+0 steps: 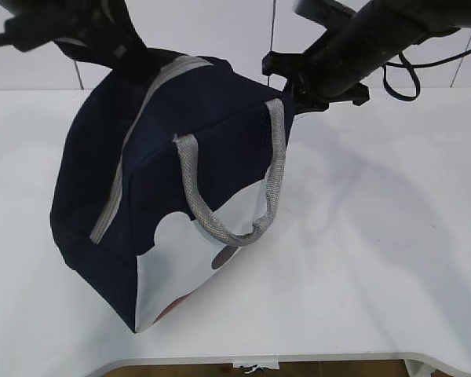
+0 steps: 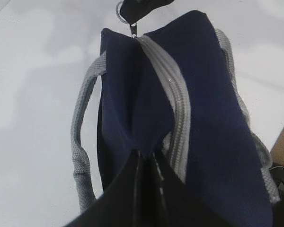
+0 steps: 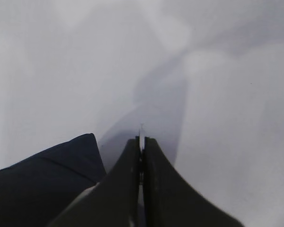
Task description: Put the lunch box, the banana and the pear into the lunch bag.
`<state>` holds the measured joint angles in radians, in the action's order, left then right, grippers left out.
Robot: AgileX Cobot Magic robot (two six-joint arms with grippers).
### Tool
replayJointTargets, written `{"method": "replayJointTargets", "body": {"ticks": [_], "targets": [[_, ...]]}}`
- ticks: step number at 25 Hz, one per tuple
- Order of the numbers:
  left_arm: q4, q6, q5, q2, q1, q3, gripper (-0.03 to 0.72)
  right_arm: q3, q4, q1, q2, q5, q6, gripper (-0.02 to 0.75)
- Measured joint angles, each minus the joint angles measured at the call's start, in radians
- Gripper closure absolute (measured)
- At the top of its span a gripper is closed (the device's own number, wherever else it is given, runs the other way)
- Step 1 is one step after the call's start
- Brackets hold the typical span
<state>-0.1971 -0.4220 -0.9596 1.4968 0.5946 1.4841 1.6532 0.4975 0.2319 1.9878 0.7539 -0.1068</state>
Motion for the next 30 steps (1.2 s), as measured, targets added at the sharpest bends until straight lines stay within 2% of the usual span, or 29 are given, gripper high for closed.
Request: {"method": "replayJointTargets", "body": {"ticks": [6,8,10,15,19,21,26,28,30], "targets": [[-0.004,-0.002,0.067,0.064,0.0,0.0,0.697,0.0,-0.013,-0.006,0.001,0.002,0.0,0.731],[-0.007,-0.003,0.087,0.08,0.0,0.0,0.697,0.0,-0.017,-0.006,0.001,0.002,0.0,0.699],[-0.009,-0.005,0.093,0.098,0.0,0.0,0.697,0.0,-0.019,-0.006,0.001,0.002,0.0,0.64],[-0.015,-0.005,0.097,0.117,0.0,0.0,0.697,0.0,-0.019,-0.006,0.001,0.002,0.0,0.415],[-0.021,0.006,0.082,0.117,0.0,0.0,0.678,0.0,-0.043,-0.006,-0.007,0.004,0.0,0.304],[-0.021,0.038,0.074,0.117,0.0,0.002,0.621,0.007,-0.093,-0.006,-0.025,0.022,0.0,0.29],[0.009,0.102,-0.002,0.118,0.0,0.056,0.306,0.073,-0.245,-0.008,-0.078,0.142,0.0,0.282],[0.023,0.12,-0.057,0.118,0.0,0.107,0.256,0.104,-0.283,-0.008,-0.095,0.21,0.0,0.282],[0.04,0.143,-0.134,0.118,0.0,0.163,0.238,0.136,-0.307,-0.008,-0.107,0.287,-0.002,0.282]]}}
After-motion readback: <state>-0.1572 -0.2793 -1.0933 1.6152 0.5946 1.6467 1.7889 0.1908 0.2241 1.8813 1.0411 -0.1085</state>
